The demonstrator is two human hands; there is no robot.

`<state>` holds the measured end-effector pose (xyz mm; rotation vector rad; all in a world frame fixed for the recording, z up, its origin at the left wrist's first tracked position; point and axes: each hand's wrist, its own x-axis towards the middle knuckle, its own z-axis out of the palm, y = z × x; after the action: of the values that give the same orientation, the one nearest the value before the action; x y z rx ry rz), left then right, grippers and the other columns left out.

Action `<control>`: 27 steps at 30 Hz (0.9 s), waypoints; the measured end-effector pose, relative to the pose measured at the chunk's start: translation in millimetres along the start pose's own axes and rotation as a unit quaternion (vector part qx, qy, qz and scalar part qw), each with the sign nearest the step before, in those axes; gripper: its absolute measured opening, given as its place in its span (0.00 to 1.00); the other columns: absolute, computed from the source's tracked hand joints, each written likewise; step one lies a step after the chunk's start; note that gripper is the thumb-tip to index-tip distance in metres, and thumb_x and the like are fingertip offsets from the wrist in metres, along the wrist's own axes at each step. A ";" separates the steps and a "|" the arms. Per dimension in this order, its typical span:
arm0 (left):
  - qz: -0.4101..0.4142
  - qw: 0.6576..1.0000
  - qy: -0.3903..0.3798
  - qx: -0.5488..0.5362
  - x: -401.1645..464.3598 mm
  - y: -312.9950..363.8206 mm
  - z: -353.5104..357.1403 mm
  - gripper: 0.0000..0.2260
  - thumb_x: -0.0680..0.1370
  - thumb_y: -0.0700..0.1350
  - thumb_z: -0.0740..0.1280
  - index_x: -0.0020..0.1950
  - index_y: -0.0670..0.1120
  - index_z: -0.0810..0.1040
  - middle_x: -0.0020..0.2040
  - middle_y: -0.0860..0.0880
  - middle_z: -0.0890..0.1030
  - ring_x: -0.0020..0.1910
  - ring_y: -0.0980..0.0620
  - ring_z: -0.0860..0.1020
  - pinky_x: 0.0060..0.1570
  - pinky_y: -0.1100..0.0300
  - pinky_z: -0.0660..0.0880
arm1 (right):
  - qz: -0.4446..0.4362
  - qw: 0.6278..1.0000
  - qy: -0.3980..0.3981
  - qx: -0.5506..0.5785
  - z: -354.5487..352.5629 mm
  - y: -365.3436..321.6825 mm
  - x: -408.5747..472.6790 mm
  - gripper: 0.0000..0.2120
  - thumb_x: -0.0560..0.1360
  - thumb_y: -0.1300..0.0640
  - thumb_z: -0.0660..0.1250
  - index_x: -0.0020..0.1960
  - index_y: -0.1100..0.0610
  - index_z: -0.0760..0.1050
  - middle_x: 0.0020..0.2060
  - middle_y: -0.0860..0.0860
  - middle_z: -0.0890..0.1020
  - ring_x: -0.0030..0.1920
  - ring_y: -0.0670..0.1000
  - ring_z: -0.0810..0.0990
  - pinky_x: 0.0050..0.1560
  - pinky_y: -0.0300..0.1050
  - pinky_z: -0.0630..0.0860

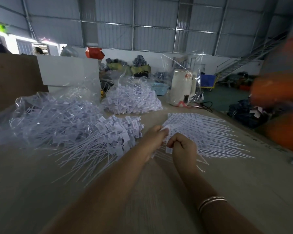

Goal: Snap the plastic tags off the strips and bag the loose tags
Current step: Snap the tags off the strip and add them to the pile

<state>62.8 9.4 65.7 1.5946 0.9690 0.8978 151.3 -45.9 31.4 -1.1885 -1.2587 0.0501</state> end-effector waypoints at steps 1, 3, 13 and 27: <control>0.010 0.999 -0.003 -0.030 -1.3 2.9 1.2 0.08 0.79 0.49 0.61 0.48 0.47 0.76 0.52 0.43 0.80 0.55 0.41 0.77 0.59 0.47 0.73 | -0.013 1.000 0.000 0.002 -0.3 -2.5 -0.1 0.14 0.66 0.71 0.54 0.30 0.59 0.74 0.26 0.43 0.74 0.30 0.41 0.73 0.31 0.28 0.65; 0.042 0.995 -0.001 -0.087 -2.1 7.0 2.8 0.07 0.80 0.49 0.60 0.50 0.48 0.76 0.56 0.44 0.79 0.57 0.43 0.77 0.61 0.46 0.72 | -0.057 0.998 -0.005 -0.003 -1.4 -7.9 -0.1 0.14 0.64 0.70 0.54 0.30 0.56 0.73 0.27 0.40 0.73 0.32 0.40 0.73 0.34 0.29 0.66; 0.071 0.983 0.022 -0.166 8.4 23.5 4.0 0.11 0.79 0.51 0.62 0.39 0.59 0.79 0.40 0.64 0.81 0.41 0.68 0.78 0.42 0.69 0.72 | -0.146 0.973 -0.133 -0.119 3.0 -16.0 -8.5 0.13 0.66 0.66 0.56 0.33 0.58 0.78 0.35 0.52 0.80 0.39 0.50 0.75 0.40 0.42 0.69; 0.199 0.913 -0.005 -0.356 1.3 86.5 -27.8 0.10 0.80 0.44 0.59 0.40 0.50 0.75 0.44 0.54 0.83 0.50 0.55 0.79 0.60 0.50 0.71 | 0.049 0.816 -0.401 -0.414 14.2 40.6 25.9 0.25 0.78 0.37 0.46 0.72 0.43 0.58 0.75 0.50 0.57 0.73 0.57 0.56 0.70 0.63 0.46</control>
<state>51.3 7.6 155.9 1.1557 0.2301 1.3332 173.1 -2.5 18.6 -2.1195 -2.0678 0.0891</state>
